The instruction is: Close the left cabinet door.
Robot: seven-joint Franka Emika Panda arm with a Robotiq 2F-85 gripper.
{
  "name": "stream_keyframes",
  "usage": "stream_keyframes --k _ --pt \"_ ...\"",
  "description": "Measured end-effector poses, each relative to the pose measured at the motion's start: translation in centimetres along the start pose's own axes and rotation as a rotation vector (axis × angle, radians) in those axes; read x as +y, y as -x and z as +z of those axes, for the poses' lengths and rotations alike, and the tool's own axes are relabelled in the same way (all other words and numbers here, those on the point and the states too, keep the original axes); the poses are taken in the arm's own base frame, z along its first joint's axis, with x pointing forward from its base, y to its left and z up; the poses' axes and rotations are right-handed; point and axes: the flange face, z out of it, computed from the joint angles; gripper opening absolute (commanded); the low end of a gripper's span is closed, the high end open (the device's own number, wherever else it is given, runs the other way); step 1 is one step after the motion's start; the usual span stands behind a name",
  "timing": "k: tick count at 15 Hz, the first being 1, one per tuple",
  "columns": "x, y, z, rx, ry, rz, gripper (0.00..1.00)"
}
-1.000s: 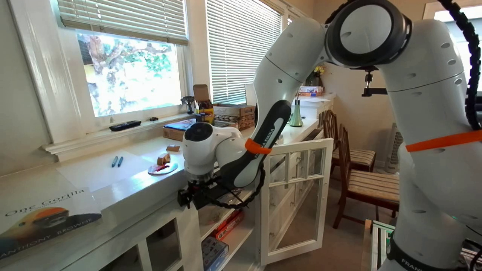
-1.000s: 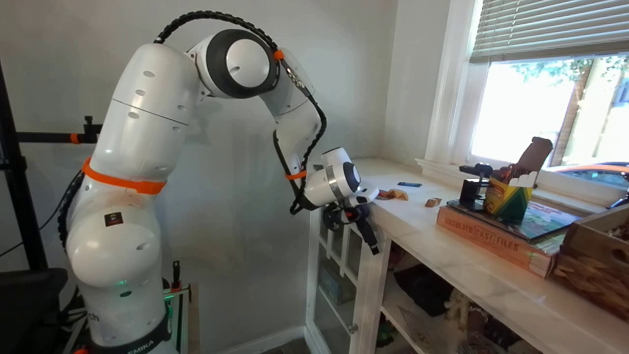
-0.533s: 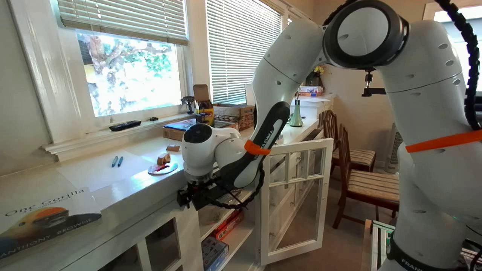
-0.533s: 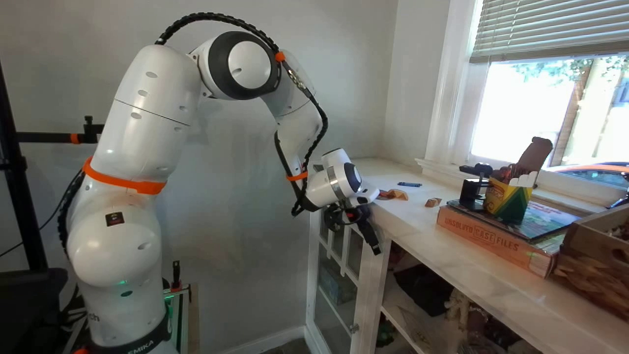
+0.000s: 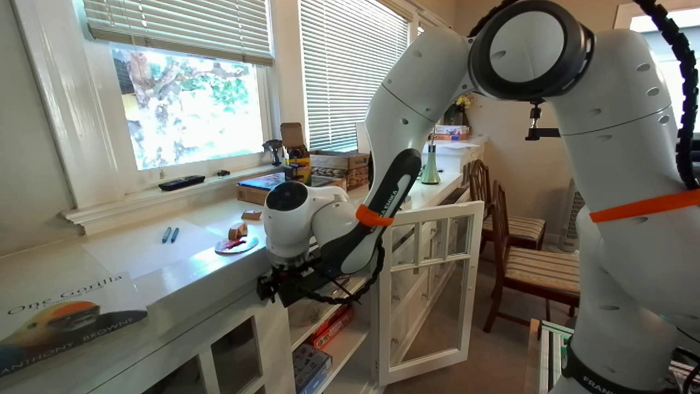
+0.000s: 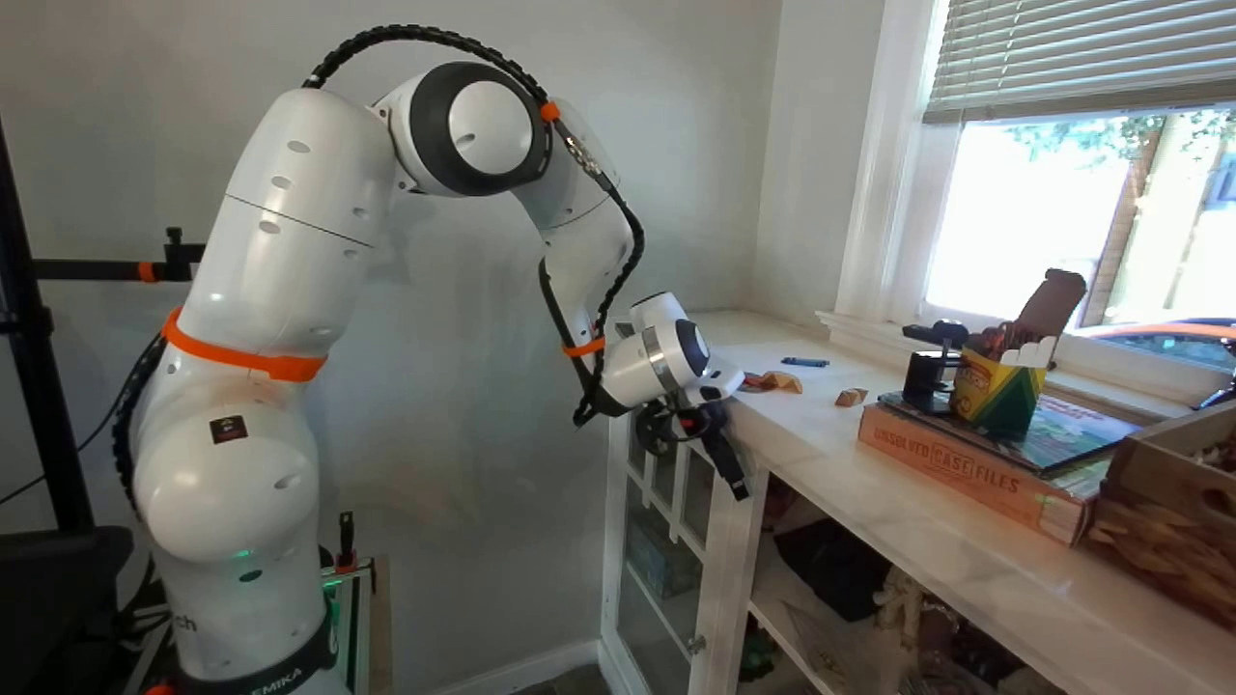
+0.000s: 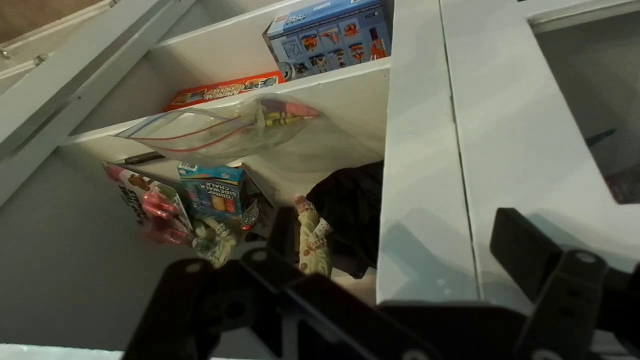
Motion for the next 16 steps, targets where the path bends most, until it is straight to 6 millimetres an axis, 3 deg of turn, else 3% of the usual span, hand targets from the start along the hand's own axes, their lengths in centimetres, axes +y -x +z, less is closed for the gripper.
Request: stream_keyframes --k 9,16 --pt "-0.5 0.4 -0.5 -0.019 -0.015 0.050 1.00" --pt "-2.2 2.6 -3.8 -0.189 -0.113 0.117 1.00"
